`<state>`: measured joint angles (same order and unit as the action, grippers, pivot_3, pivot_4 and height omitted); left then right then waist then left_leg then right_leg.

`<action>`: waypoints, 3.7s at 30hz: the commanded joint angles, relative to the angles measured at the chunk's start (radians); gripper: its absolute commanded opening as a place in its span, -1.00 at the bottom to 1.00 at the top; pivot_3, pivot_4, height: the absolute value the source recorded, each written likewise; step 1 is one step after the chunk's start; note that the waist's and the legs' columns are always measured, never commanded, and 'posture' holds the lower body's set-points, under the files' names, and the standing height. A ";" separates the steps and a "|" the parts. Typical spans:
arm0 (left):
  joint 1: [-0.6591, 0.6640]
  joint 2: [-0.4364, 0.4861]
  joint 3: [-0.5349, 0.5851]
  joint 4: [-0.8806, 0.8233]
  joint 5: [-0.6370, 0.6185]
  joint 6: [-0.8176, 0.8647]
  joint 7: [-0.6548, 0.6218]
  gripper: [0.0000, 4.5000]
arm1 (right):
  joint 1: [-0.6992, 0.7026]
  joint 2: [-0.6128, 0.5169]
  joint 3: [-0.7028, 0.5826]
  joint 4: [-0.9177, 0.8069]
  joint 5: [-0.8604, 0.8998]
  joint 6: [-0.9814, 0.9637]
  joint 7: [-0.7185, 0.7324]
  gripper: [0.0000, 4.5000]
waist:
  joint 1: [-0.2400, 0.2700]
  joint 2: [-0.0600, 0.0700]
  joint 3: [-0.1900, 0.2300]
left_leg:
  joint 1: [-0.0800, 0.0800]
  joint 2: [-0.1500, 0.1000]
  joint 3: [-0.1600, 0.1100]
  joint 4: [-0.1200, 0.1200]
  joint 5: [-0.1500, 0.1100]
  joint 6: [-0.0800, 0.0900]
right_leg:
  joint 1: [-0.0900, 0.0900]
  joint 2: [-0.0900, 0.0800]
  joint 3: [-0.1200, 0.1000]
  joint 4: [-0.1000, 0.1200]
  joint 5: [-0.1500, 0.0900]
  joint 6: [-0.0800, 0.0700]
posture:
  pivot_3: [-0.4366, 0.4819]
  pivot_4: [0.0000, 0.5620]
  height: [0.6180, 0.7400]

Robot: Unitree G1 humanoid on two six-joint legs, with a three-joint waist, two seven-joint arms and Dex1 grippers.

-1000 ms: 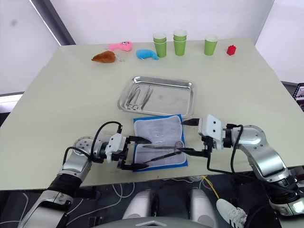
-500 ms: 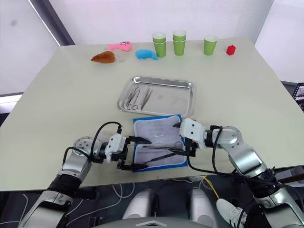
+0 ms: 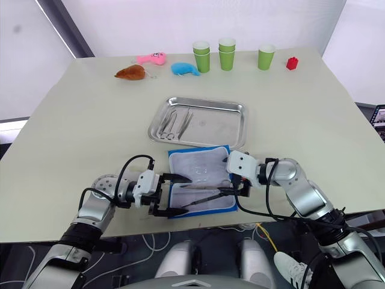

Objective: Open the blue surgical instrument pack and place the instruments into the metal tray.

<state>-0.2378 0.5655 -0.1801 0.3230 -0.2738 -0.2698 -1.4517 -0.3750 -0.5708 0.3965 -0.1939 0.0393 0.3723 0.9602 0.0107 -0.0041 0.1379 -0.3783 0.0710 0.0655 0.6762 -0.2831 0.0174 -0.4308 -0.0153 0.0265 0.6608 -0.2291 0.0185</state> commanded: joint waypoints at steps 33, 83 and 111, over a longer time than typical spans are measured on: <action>0.065 0.021 -0.050 0.013 0.050 0.033 0.017 1.00 | -0.064 0.054 0.084 0.073 -0.024 0.078 0.082 -0.97 | -0.016 -0.006 -0.007 | 0.001 0.000 0.000 -0.001 0.000 0.000 | 0.000 0.000 0.000 0.000 0.000 0.000 | -0.05 -0.47 0.99; 0.073 0.013 -0.061 0.038 0.073 0.024 0.043 1.00 | -0.176 -0.371 -0.067 -0.304 0.052 0.324 0.236 -0.97 | -0.020 -0.003 -0.005 | -0.001 0.000 0.000 -0.005 0.000 0.000 | -0.002 -0.002 -0.001 -0.005 -0.001 0.001 | -0.05 -0.47 0.99; 0.086 0.009 -0.061 0.038 0.075 0.009 0.059 1.00 | -0.489 0.441 -0.176 0.375 0.032 0.480 -0.549 -0.97 | -0.025 0.003 -0.006 | -0.001 -0.001 0.001 -0.007 0.000 0.000 | -0.002 -0.002 0.001 -0.006 0.001 -0.003 | -0.05 -0.47 0.99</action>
<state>-0.1998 0.5767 -0.1826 0.2939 -0.2743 -0.2854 -1.4079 -0.8323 -0.1348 0.2224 0.1815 0.0844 0.8876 0.4351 -0.0140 -0.0009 0.1317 -0.3792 0.0698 0.0670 0.6692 -0.2831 0.0175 -0.4328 -0.0174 0.0274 0.6554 -0.2277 0.0155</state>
